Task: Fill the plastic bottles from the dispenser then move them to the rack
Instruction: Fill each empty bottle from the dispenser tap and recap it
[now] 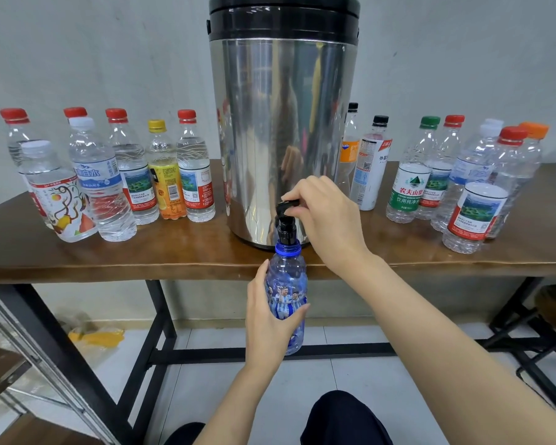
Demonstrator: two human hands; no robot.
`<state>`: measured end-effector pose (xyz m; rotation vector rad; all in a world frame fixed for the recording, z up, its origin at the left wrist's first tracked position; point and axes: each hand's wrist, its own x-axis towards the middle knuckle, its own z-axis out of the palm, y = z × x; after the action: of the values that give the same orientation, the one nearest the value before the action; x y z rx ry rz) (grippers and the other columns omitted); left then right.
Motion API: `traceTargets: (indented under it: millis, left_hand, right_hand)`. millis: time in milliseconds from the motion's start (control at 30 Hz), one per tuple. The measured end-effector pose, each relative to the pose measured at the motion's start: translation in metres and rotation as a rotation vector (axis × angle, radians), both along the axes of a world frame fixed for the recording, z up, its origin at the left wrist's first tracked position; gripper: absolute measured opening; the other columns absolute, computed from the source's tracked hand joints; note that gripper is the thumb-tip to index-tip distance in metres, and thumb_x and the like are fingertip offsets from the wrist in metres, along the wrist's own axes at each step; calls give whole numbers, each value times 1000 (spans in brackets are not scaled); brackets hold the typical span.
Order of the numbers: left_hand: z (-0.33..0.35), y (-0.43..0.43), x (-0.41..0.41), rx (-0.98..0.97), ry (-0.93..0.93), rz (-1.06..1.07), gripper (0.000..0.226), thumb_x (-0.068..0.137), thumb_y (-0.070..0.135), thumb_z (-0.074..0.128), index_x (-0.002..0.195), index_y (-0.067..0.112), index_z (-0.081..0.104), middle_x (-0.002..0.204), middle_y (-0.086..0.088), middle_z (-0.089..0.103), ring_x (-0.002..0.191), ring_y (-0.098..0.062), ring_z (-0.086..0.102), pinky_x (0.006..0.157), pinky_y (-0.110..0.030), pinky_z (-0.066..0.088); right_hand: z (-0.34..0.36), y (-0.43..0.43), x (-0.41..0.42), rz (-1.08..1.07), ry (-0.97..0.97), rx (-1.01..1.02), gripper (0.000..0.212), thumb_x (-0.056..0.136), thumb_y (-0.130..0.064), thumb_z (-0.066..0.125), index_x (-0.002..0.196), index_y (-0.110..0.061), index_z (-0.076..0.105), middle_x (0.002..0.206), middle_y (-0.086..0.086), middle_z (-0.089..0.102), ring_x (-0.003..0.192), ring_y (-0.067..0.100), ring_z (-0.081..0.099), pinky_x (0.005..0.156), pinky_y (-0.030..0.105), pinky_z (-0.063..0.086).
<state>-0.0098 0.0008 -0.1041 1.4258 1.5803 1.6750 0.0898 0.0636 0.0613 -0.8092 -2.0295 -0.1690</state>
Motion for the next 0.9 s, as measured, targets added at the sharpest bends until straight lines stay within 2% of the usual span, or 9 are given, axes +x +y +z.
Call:
traceTargets:
  millis: [133,400,500,633,700,733,800,833,900]
  left_hand:
    - [0,0,0,8,-1,-1,97,70,16,88,147,34,31,138,19,41,128,8,41,92,-2,38]
    - [-1,0,1,14,-3,-3,98,69,16,88,147,31,31,140,16,42,129,6,41,96,-3,38]
    - [0,0,2,16,-5,-1,98,70,14,88,148,30,31,140,15,42,128,8,41,94,-3,37]
    - [1,1,3,21,-7,0,97,70,13,88,147,28,32,139,13,42,127,10,40,92,-1,37]
    - [1,0,3,24,-8,0,97,70,15,88,147,30,31,139,14,42,127,10,40,92,-1,37]
    - [1,0,3,30,-9,2,97,70,15,88,147,31,31,139,15,42,128,9,40,92,-1,37]
    - [1,0,4,35,-17,0,97,70,14,88,146,33,31,139,17,41,128,8,41,93,-2,37]
    - [1,0,4,37,-25,-2,97,70,14,88,145,35,31,139,18,41,128,8,41,93,-2,37]
    - [1,0,5,40,-36,0,97,69,14,88,143,37,30,139,19,42,128,8,41,92,-2,39]
  right_hand:
    - [-13,-3,3,-2,86,82,5,81,-12,66,82,-13,62,81,-4,60,79,7,44,57,21,36]
    - [-24,-3,8,10,90,110,19,83,-19,45,80,-10,62,80,-3,59,79,9,45,54,28,45]
    - [-35,0,14,45,107,118,13,78,-3,49,77,-8,61,80,-1,59,79,17,54,54,37,49]
    - [-44,1,17,48,117,87,21,69,12,61,77,-7,61,81,0,61,80,21,59,56,40,51]
    - [-43,-1,19,53,83,70,18,74,3,72,79,-9,60,85,-2,61,82,20,58,56,37,52]
    - [-44,-2,20,66,66,62,17,78,-12,76,81,-11,60,87,-3,62,84,18,57,57,32,52]
    - [-44,-5,22,74,62,39,35,81,-46,72,84,-13,60,92,-5,64,89,13,56,60,20,47]
    - [-45,-7,22,65,78,28,42,81,-55,68,85,-13,61,94,-6,65,91,10,55,61,17,44]
    - [-46,-11,21,40,113,4,43,83,-58,63,85,-15,61,95,-9,65,93,8,54,61,18,44]
